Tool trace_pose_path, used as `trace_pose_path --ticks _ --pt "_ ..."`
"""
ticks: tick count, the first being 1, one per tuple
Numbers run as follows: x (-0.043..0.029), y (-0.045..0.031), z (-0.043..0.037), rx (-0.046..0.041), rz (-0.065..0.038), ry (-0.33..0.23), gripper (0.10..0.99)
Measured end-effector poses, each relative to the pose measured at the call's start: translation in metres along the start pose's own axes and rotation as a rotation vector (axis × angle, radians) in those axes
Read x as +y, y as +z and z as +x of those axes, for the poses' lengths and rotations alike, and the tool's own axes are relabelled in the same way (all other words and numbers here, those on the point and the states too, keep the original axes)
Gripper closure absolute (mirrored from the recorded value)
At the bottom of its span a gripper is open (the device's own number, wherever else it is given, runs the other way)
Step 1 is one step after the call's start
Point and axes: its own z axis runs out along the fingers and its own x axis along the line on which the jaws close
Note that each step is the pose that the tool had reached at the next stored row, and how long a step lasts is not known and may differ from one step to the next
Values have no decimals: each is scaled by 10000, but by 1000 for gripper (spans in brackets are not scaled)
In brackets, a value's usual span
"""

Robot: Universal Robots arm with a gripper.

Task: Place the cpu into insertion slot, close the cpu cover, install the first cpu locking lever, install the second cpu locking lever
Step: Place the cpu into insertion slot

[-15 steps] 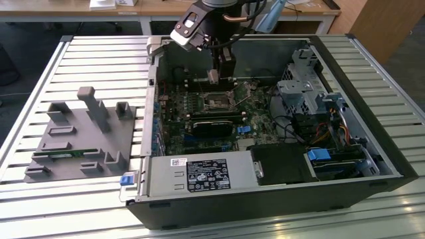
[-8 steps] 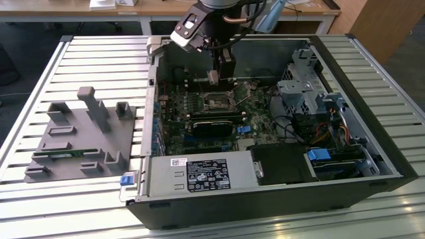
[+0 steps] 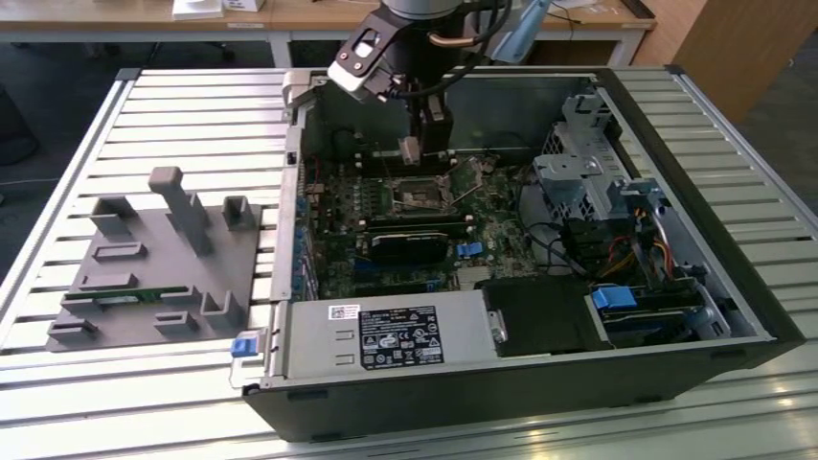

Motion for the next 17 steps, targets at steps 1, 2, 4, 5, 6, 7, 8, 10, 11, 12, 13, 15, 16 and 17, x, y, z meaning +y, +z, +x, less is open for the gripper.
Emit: trace_pose_path --ticks 1,2,4,5,6,7,8,10,11,12,13,15,16,17 --pt "0 3 0 -14 -1 63 545" --pt "0 6 0 -30 -2 137 545" --pt "-1 13 1 -71 -2 363 545" --pt "-1 18 1 -90 -4 522 545" --pt "-2 23 1 -106 -6 663 545" --pt "-2 28 0 -112 -7 747 545" --pt "-2 32 0 -112 -8 758 545" --pt "-3 42 1 -113 -9 760 545" --pt "-4 48 1 -113 -9 760 545" --pt "-4 54 1 -112 -9 760 545" --pt "-5 60 1 -113 -9 760 545" --pt "-6 71 1 -113 -9 759 545" --pt "-6 77 1 -113 -9 759 545" --pt "-7 81 1 -113 -8 760 545"
